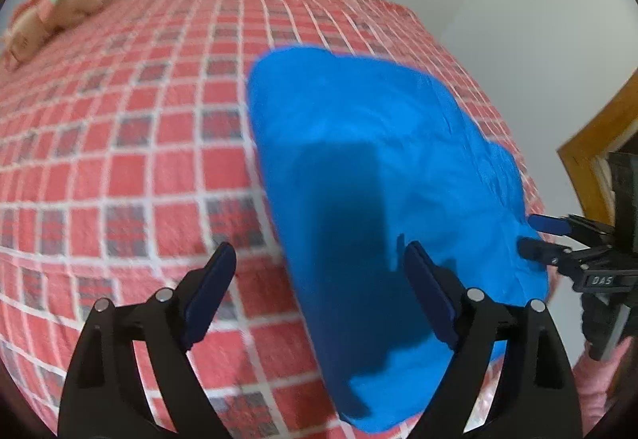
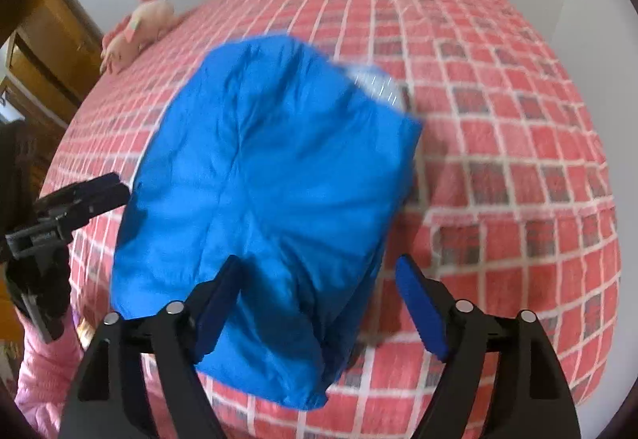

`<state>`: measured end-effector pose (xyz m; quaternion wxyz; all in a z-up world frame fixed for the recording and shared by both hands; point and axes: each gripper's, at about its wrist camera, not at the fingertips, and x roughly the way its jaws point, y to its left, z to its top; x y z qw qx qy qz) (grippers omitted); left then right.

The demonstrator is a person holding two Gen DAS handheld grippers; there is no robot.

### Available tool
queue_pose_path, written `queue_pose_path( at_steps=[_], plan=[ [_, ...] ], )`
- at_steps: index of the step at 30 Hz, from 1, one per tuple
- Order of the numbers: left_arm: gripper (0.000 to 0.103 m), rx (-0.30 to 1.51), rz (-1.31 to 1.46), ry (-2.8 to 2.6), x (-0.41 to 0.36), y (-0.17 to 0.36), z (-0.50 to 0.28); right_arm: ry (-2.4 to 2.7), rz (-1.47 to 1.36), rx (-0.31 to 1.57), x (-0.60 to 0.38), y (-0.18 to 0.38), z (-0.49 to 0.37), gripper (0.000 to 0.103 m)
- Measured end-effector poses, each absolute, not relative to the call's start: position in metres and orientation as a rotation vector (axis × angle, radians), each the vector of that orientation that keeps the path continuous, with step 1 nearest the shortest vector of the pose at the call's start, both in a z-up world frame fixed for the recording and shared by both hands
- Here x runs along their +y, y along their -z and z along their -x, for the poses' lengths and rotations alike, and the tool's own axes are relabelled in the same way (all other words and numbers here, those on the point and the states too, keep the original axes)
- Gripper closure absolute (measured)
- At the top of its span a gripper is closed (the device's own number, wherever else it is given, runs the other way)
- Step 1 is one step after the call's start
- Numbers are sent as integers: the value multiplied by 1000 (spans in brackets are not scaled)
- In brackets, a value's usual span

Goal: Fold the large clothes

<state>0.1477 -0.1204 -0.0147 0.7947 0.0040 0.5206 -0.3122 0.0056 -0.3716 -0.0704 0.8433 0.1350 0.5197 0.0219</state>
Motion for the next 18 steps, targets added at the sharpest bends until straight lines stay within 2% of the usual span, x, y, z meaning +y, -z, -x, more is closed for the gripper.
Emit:
queue_pose_path(
  at_steps=[7, 12, 14, 15, 18],
  plan=[
    [10, 1216, 67, 818, -134, 46, -150, -121, -440, 1166, -385, 110, -14, 11],
    [10, 1204, 82, 848, -145, 57, -150, -249, -561, 1163, -395, 140, -25, 9],
    [14, 1188, 95, 855, -146, 57, -150, -310, -573, 1113, -396, 143, -24, 15],
    [17, 1180, 94, 857, -147, 56, -149, -350, -586, 1090, -397, 142, -23, 28],
    [26, 1147, 103, 866, -144, 51, -145, -381, -551, 1024, -396, 133, -16, 41]
  ],
)
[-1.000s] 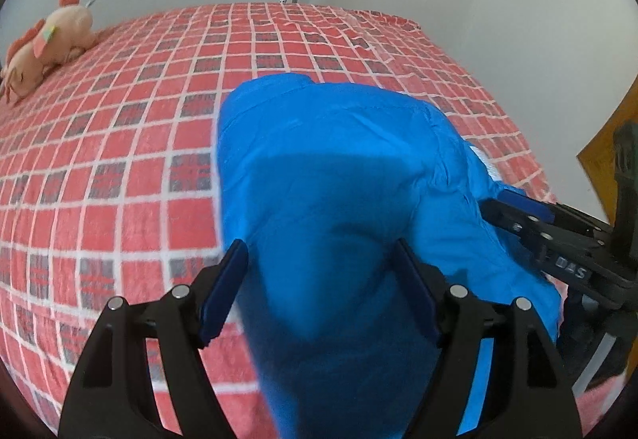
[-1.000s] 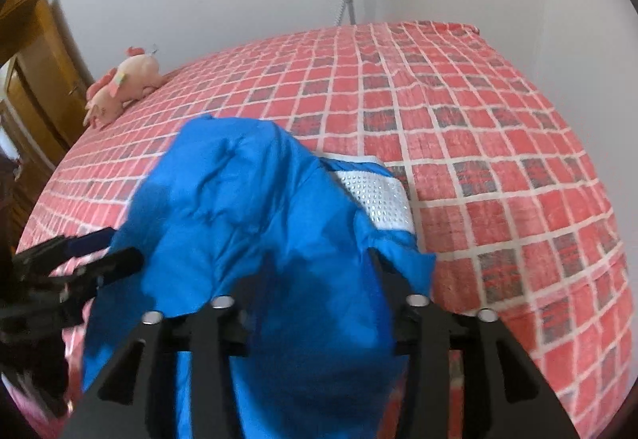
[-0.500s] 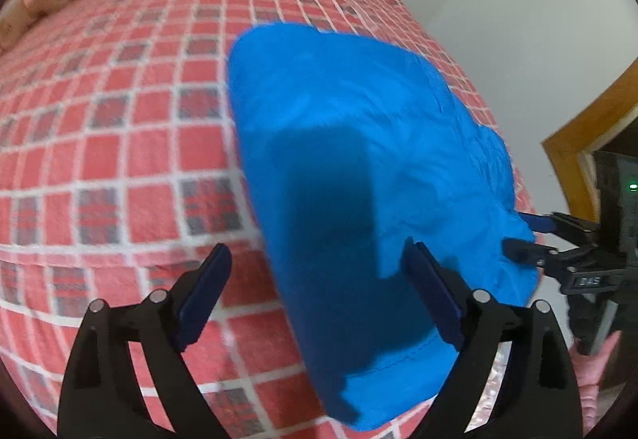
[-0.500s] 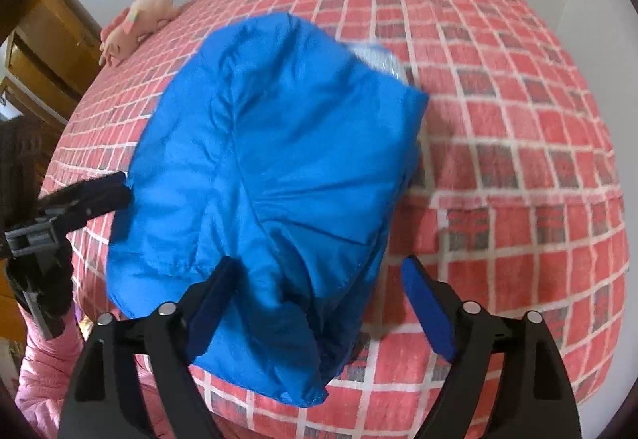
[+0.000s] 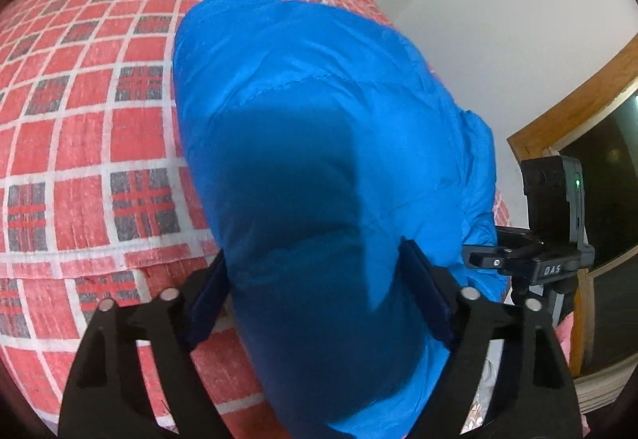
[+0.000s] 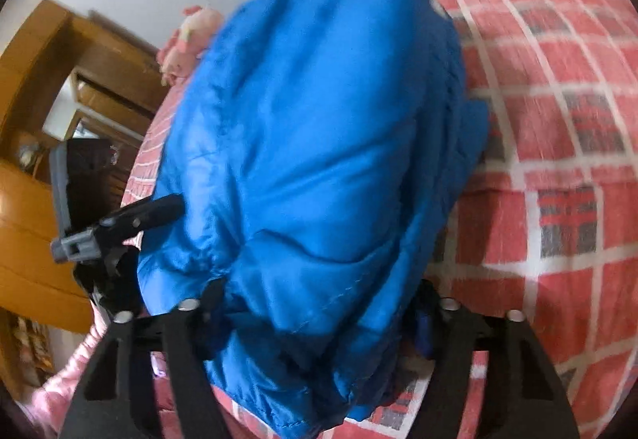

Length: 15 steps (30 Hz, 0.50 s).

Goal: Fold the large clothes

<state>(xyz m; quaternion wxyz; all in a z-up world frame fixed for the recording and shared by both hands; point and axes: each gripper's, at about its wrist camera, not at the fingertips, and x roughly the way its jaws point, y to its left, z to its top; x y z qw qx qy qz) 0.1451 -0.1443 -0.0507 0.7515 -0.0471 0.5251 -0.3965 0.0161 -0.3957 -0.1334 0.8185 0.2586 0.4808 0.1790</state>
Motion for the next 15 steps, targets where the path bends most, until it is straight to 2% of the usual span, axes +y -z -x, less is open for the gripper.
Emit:
queue_pose_path(
  at_steps=[4, 9, 15],
  plan=[
    [34, 1096, 109, 877, -140, 42, -138, -400, -500, 941, -391, 121, -7, 50],
    [39, 1026, 113, 912, -133, 26, -129, -403, -421, 881, -386, 102, 2, 54],
    [41, 964, 175, 943, -119, 8, -137, -413, -329, 798, -377, 62, 2, 56]
  ],
)
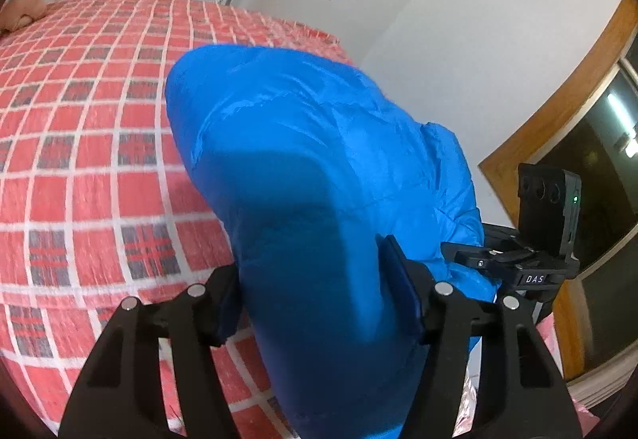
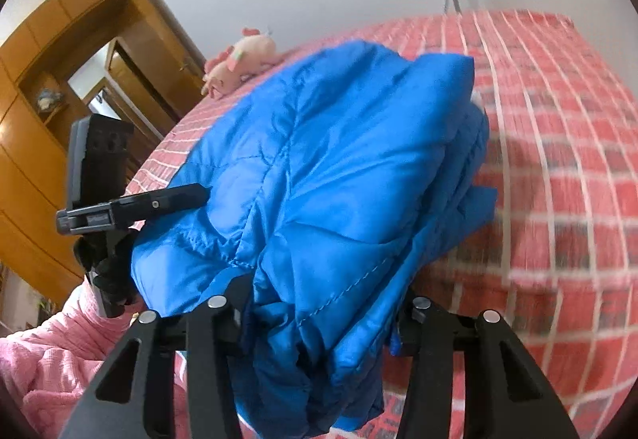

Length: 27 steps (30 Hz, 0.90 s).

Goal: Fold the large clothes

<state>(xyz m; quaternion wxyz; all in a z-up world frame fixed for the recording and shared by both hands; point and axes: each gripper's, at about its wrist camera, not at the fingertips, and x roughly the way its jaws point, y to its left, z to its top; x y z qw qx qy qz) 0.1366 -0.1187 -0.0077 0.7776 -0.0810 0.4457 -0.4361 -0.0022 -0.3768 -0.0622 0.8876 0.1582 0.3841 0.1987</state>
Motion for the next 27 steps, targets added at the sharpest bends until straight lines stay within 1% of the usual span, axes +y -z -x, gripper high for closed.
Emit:
queue_pose_path(
  at_steps=[8, 16, 21, 27],
  plan=[
    [41, 834, 226, 853, -88, -23, -167, -476, -251, 731, -353, 26, -56, 56],
    [41, 753, 249, 720, -52, -36, -235, -563, -209, 711, -320, 11, -155, 56],
    [41, 752, 231, 655, -43, -25, -283, -580, -219, 736, -310, 23, -208, 56],
    [41, 845, 192, 605, -44, 15, -329, -562, -264, 823, -308, 63, -253, 55]
  ],
)
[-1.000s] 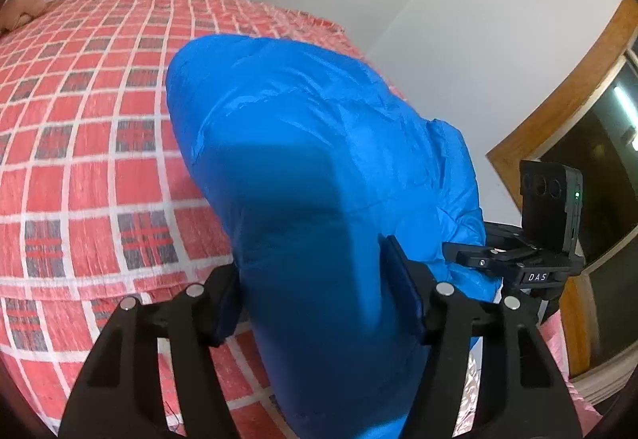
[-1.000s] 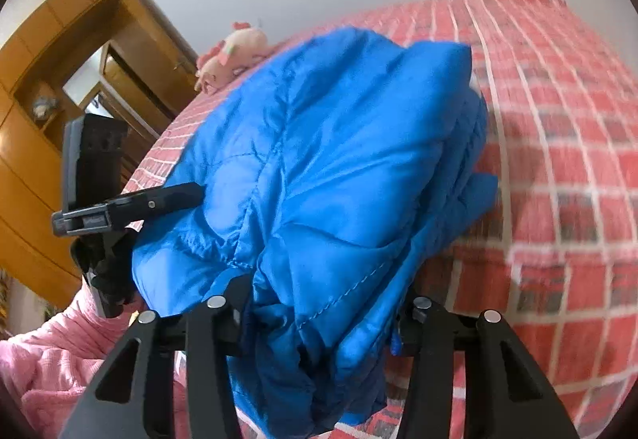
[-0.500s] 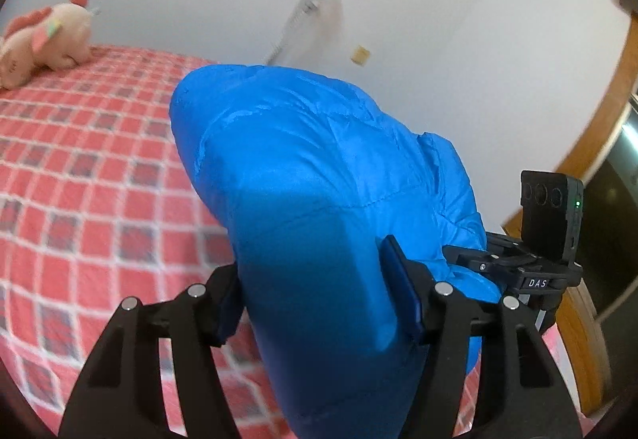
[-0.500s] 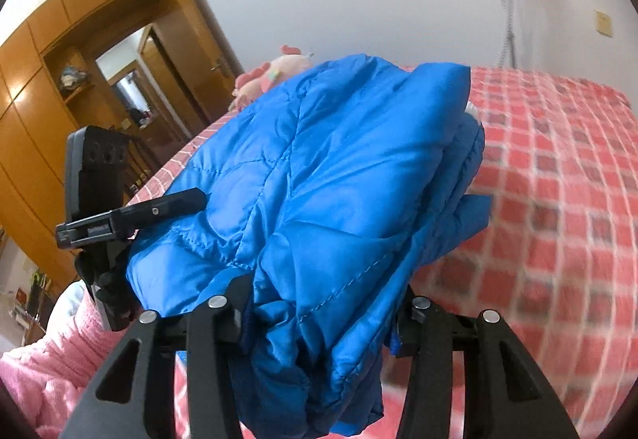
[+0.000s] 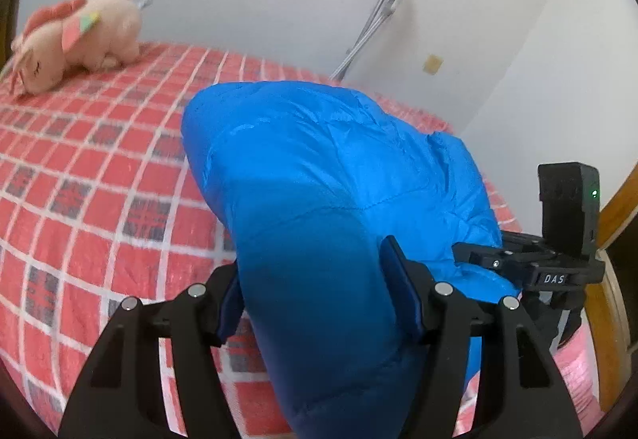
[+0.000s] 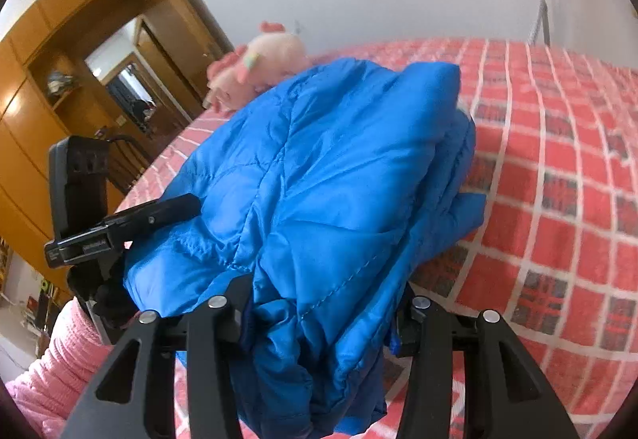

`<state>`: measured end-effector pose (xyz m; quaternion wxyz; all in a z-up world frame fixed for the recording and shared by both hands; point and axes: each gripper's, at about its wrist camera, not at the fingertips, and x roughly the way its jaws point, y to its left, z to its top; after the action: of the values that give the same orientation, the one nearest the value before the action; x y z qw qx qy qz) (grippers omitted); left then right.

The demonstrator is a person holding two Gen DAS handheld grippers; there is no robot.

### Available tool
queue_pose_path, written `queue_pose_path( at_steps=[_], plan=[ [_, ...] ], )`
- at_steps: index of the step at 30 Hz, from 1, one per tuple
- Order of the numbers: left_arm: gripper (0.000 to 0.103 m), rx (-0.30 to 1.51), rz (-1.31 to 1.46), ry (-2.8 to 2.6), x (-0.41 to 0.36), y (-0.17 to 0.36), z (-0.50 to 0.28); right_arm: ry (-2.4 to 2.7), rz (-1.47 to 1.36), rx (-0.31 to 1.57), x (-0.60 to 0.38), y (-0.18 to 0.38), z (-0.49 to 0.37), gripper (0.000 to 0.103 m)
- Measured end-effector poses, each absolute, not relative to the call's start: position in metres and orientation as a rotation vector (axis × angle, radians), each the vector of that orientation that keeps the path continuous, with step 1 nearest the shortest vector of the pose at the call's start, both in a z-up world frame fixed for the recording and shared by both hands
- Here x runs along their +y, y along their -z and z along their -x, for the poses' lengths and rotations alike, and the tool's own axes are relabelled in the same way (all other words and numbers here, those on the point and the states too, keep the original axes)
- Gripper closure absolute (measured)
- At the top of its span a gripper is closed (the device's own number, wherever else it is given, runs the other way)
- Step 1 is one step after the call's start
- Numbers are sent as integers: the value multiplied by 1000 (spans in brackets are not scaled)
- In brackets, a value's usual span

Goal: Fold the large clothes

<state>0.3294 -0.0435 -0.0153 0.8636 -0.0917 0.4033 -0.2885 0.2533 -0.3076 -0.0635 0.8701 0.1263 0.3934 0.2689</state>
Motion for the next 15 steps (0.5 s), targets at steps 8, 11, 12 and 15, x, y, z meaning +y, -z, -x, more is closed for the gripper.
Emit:
queue_pose_path(
  at_steps=[8, 11, 12, 15],
  plan=[
    [33, 862, 139, 571, -44, 38, -326, -549, -354, 871, -319, 91, -258, 47],
    [31, 880, 144, 541, -42, 32, -322, -512, -354, 881, -319, 85, -253, 40],
    [31, 876, 138, 529, -41, 29, -317, -498, -350, 877, -320, 81, -249, 39],
    [28, 820, 91, 506, -36, 17, -301, -461, -319, 849, -321, 66, -232, 38]
  ],
)
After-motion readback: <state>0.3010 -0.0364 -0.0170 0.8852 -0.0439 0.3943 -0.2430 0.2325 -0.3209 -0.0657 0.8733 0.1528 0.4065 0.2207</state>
